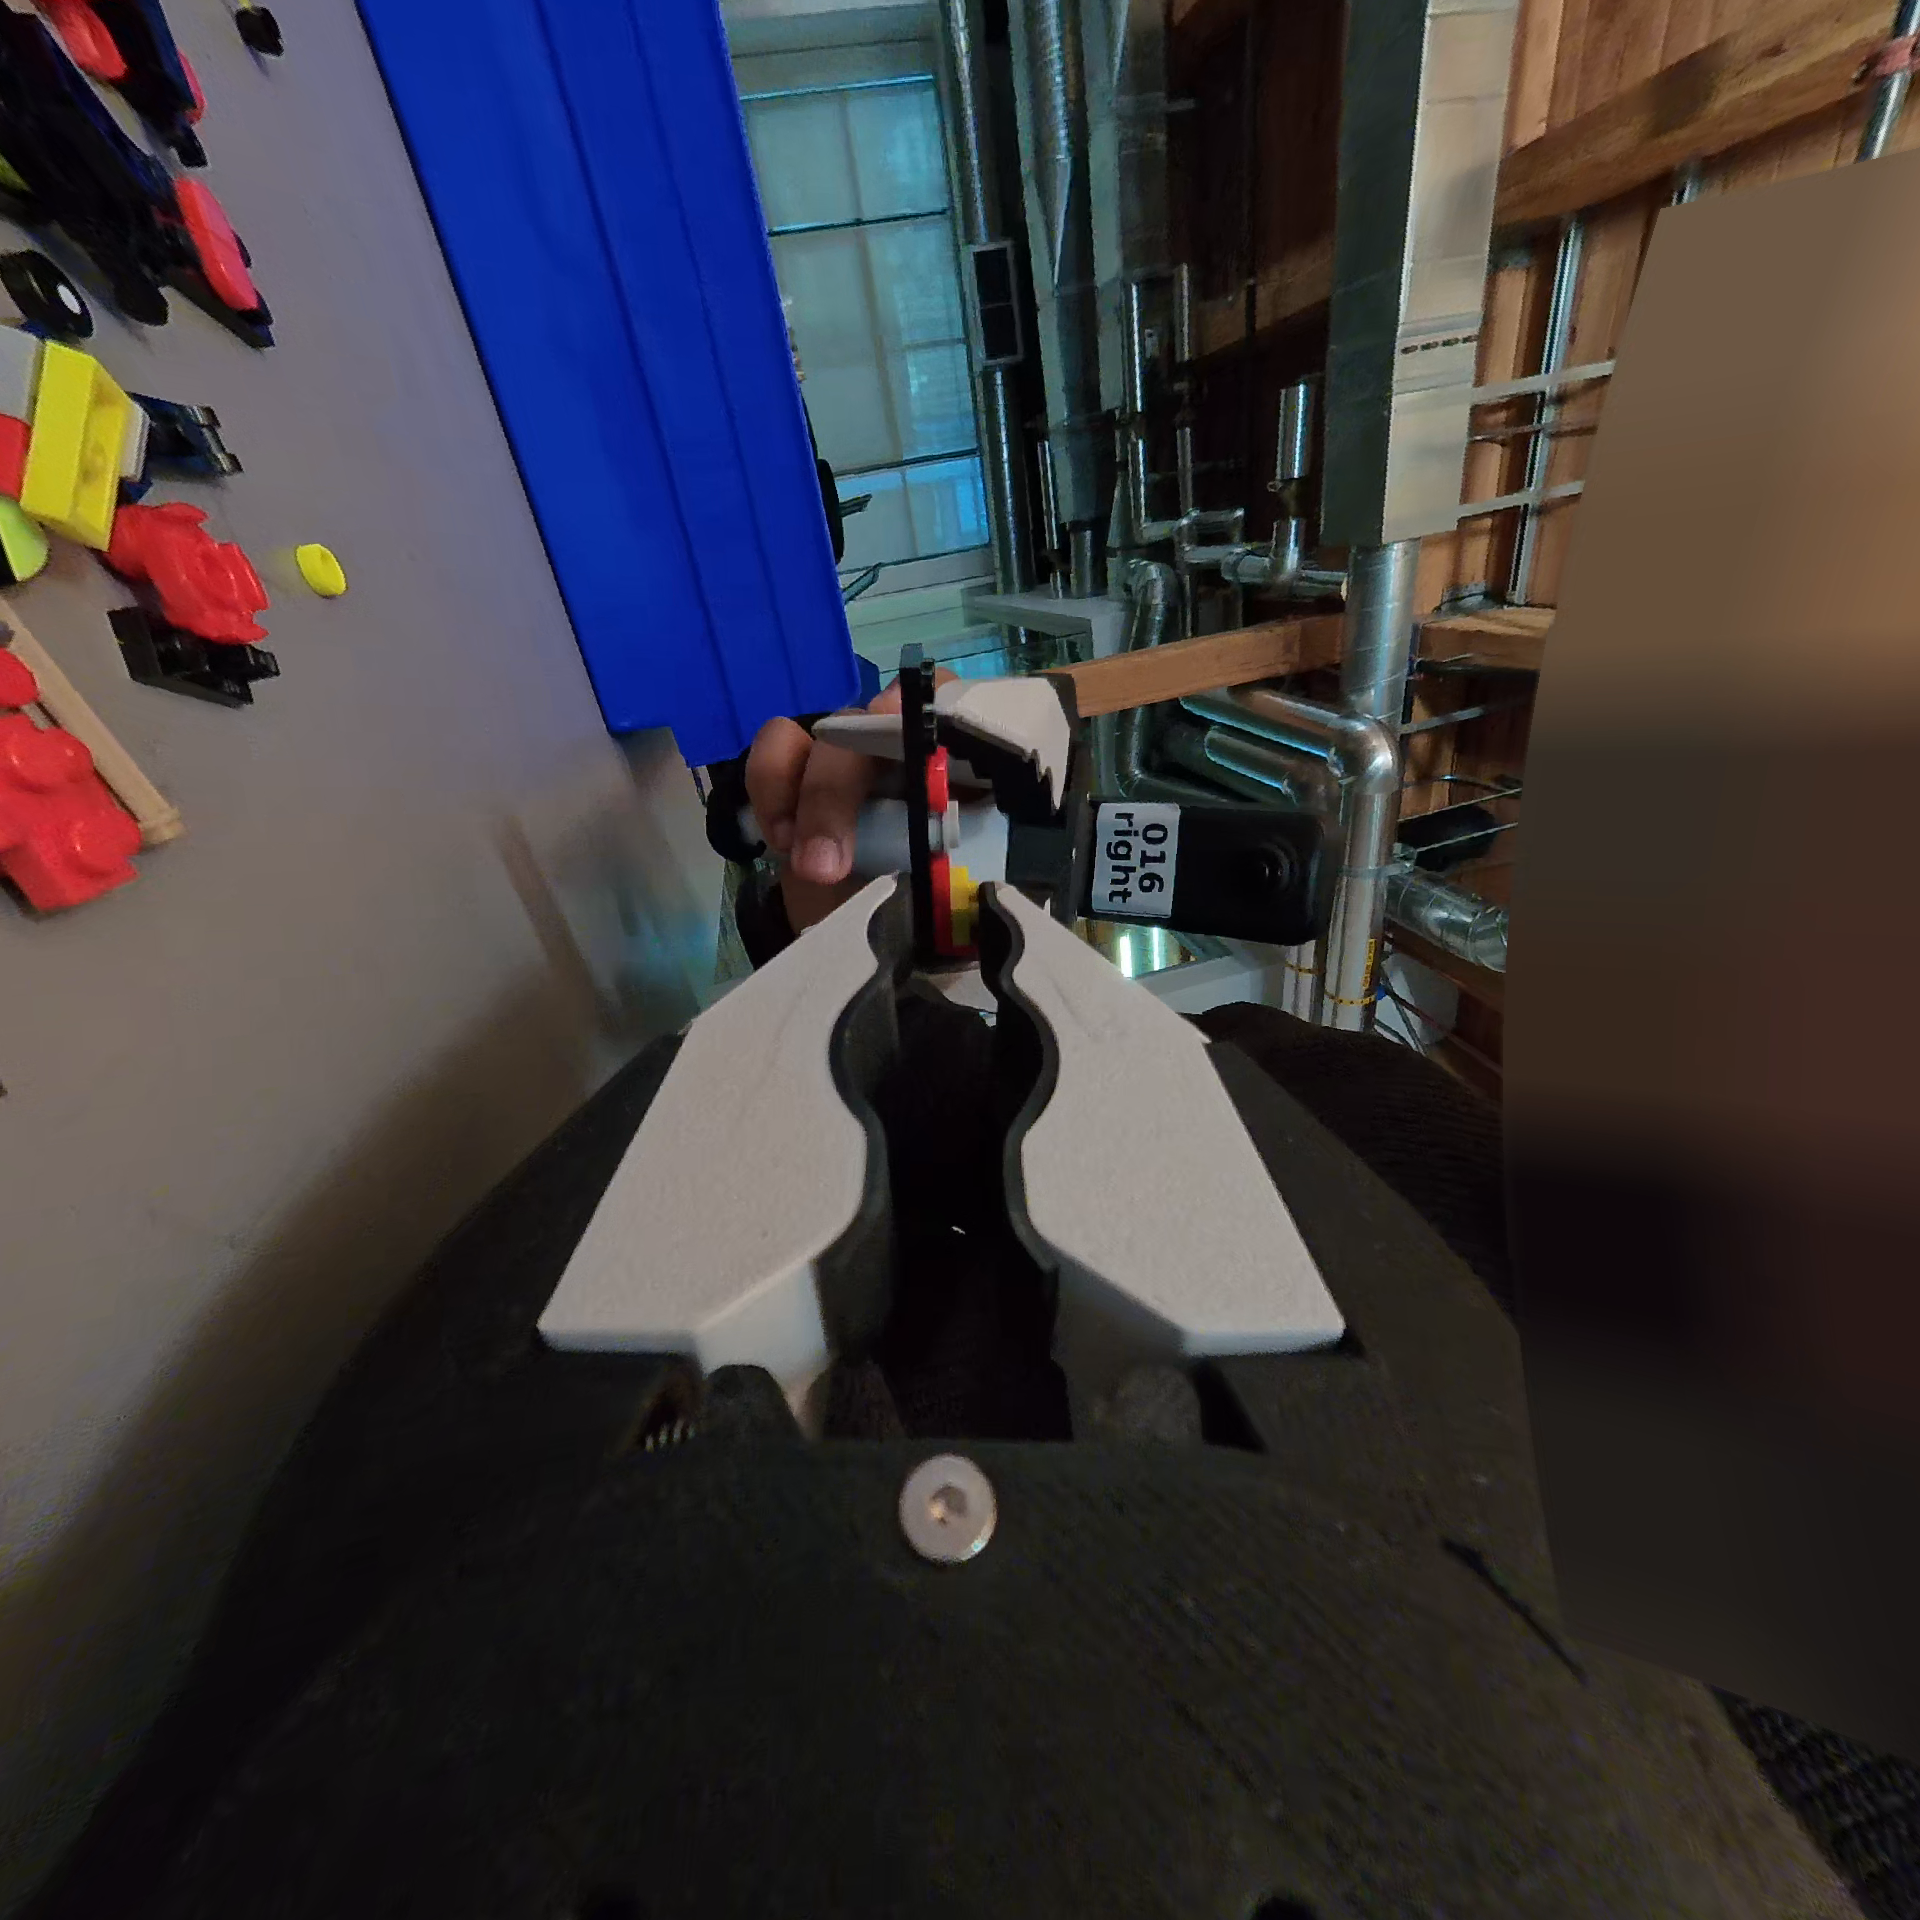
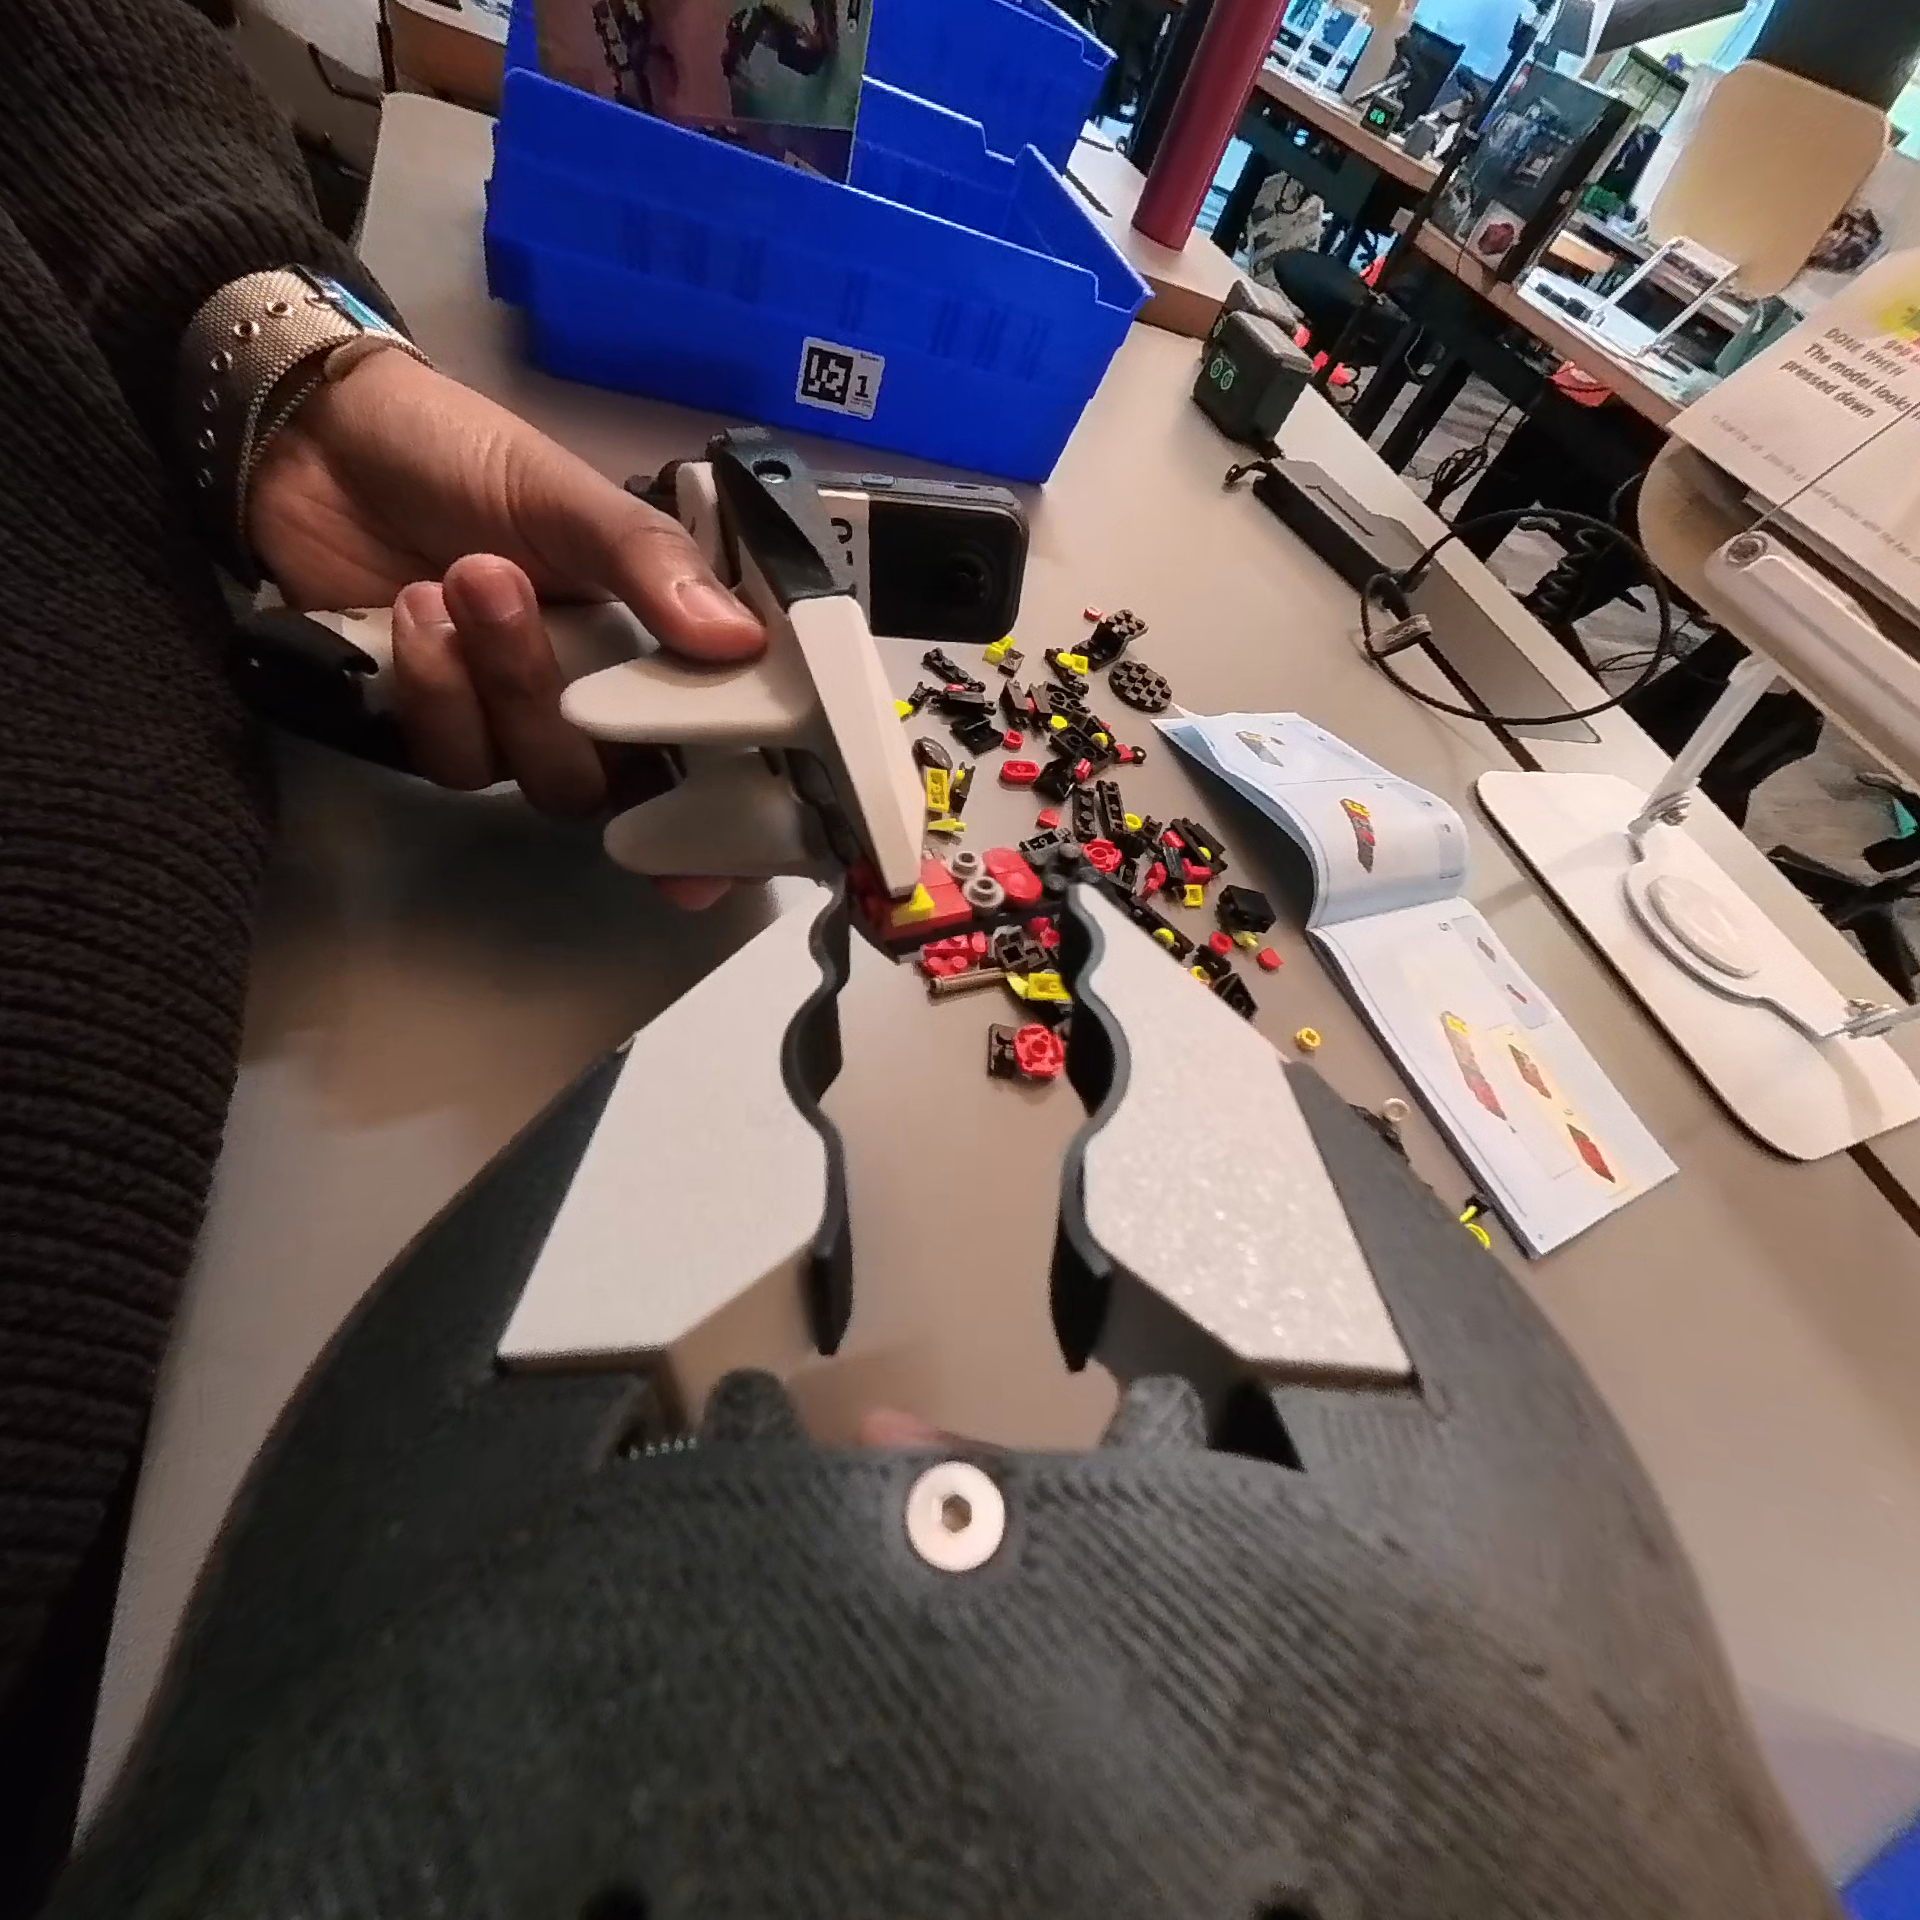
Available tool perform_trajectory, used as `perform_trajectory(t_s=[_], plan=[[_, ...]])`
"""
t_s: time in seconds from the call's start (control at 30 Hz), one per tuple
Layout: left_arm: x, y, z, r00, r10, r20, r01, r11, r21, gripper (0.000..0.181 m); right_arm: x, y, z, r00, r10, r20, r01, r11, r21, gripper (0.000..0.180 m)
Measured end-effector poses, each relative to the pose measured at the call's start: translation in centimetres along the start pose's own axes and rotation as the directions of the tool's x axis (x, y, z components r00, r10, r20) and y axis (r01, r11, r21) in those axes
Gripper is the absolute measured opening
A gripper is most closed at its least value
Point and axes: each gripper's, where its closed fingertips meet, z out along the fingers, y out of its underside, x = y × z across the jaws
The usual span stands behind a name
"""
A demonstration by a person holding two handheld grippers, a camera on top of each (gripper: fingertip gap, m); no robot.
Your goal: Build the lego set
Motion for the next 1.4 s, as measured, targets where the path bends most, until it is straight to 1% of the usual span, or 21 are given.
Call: perform_trajectory(t_s=[0.1,0.2,0.3,0.4,0.5,0.63,0.73,0.93,1.4], plan=[[0.0,0.0,0.0,1.0,-0.005,-0.005,0.005,1.0,-0.002,0.008,0.0,-0.1,0.0,1.0,-0.004,-0.003,0.004,1.0,0.006,0.04],[-0.1,0.2,0.1,1.0,-0.01,0.002,0.01,1.0,-0.01,0.008,-0.1,-0.4,-0.1,0.999,-0.041,-0.011,0.041,0.999,0.023,0.04],[-0.3,0.4,0.1,1.0,-0.012,0.01,0.012,1.0,-0.022,0.008,-0.4,-0.5,0.0,0.998,-0.069,-0.006,0.069,0.997,0.026,0.038],[-0.2,0.5,0.2,1.0,0.006,0.014,-0.005,0.999,-0.036,0.008,-0.5,0.0,0.0,0.998,-0.057,0.008,0.057,0.998,0.009,0.039],[-0.3,0.7,0.1,0.999,0.025,0.028,-0.023,0.998,-0.056,0.008,-0.6,0.0,-0.1,0.999,-0.024,0.038,0.023,0.999,0.024,0.039],[-0.5,1.2,0.1,0.997,0.051,0.054,-0.046,0.994,-0.099,0.008,-1.3,0.0,-0.2,0.996,-0.007,0.09,0.004,0.999,0.037,0.036],[-0.6,1.3,0.0,0.995,0.067,0.068,-0.059,0.992,-0.115,0.008,-1.4,0.1,-0.2,0.995,-0.007,0.097,0.004,1.0,0.03,0.036],[-0.6,1.4,0.0,0.996,0.056,0.063,-0.048,0.992,-0.116,0.008,-1.4,0.1,-0.3,0.992,0.034,0.123,-0.037,0.999,0.026,0.036],[-0.2,1.4,0.2,0.999,0.042,0.035,-0.038,0.994,-0.106,0.009,-1.3,-0.2,-0.4,0.994,0.007,0.106,-0.009,1.0,0.02,0.034]])
